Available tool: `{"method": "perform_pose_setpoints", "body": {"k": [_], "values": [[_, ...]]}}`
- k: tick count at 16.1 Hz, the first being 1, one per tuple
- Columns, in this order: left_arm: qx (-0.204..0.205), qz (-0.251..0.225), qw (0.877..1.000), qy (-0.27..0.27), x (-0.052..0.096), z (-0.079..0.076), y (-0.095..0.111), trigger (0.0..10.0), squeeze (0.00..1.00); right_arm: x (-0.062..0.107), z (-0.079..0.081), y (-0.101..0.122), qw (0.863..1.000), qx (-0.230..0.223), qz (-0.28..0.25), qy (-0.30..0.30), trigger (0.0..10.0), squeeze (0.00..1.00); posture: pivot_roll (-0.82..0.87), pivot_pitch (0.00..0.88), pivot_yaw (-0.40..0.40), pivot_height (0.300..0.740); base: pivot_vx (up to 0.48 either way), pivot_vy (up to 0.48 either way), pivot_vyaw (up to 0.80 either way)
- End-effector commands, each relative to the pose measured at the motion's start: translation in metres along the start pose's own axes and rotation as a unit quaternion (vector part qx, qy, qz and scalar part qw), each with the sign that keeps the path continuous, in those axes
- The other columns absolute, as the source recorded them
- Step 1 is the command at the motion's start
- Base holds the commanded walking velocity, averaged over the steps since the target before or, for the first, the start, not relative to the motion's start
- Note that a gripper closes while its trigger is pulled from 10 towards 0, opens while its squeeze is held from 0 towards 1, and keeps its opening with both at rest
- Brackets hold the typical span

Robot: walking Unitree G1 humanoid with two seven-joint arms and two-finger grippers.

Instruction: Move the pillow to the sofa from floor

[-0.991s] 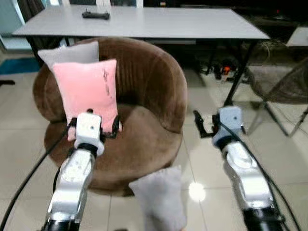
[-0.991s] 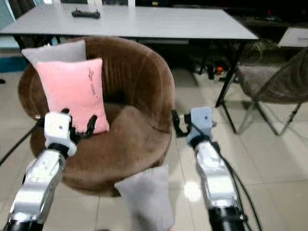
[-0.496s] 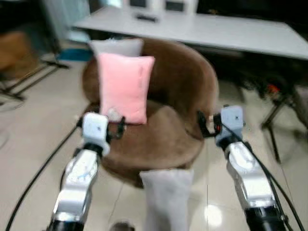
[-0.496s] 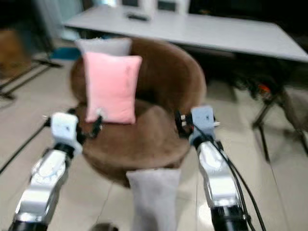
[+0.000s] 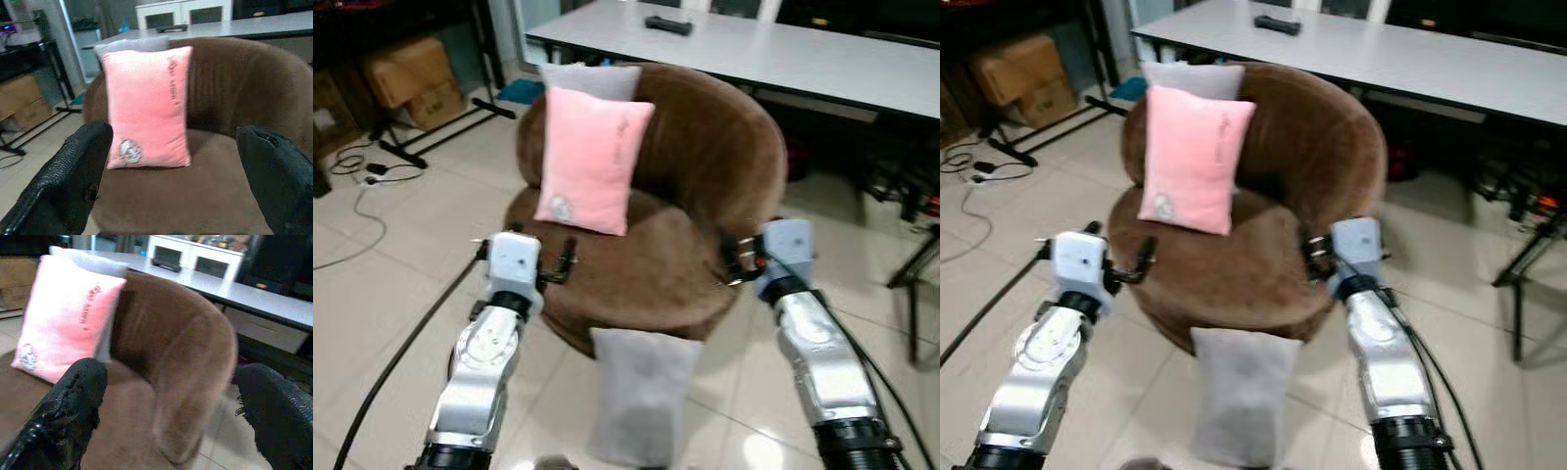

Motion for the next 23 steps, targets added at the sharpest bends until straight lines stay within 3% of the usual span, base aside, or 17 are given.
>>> {"method": "perform_pose_setpoints", "body": {"k": [1, 5, 13, 16, 23], "values": [[-0.007, 0.000, 1.000, 0.009, 0.0003, 0.0075, -0.0011, 10.0, 0.26, -0.0012, 0.0060, 0.0029, 1.000, -0.008, -0.009, 0.011, 10.0, 0.00, 0.03, 0.000, -0.013, 0.740, 0.000, 0.000, 0.00], [-0.002, -0.008, 1.000, 0.008, -0.0003, 0.0079, 0.0009, 10.0, 0.27, -0.0012, 0.0068, 0.0023, 1.000, -0.012, -0.009, 0.011, 10.0, 0.00, 0.03, 0.000, -0.012, 0.740, 0.000, 0.000, 0.00], [0.003, -0.008, 1.000, 0.010, -0.0004, 0.0095, 0.0008, 10.0, 0.26, -0.0029, 0.0090, 0.0022, 1.000, -0.009, -0.006, 0.019, 10.0, 0.00, 0.04, 0.000, -0.017, 0.740, 0.296, 0.000, -0.20], [0.003, -0.011, 1.000, 0.010, 0.0002, 0.0089, 0.0014, 10.0, 0.26, -0.0019, 0.0146, 0.0023, 0.999, 0.022, -0.006, 0.042, 10.0, 0.00, 0.03, 0.000, -0.016, 0.740, 0.306, 0.000, 0.27], [-0.002, -0.004, 1.000, 0.000, 0.0012, 0.0059, -0.0016, 10.0, 0.26, 0.0025, 0.0116, -0.0041, 0.999, -0.016, 0.013, 0.043, 10.0, 0.00, 0.03, 0.000, -0.012, 0.740, 0.000, 0.000, 0.11]]}}
Point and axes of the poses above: a point about 5 cm out from each wrist's last joint towards the gripper, its own x axis pointing back from the gripper into the wrist, its own y axis along the axis of the wrist's last joint, z = x × y, the point moved 1 cm from there along -x, pointing out of the wrist towards the gripper, and after that the axes turned 15 degrees about -x, right-handed, at the moved point
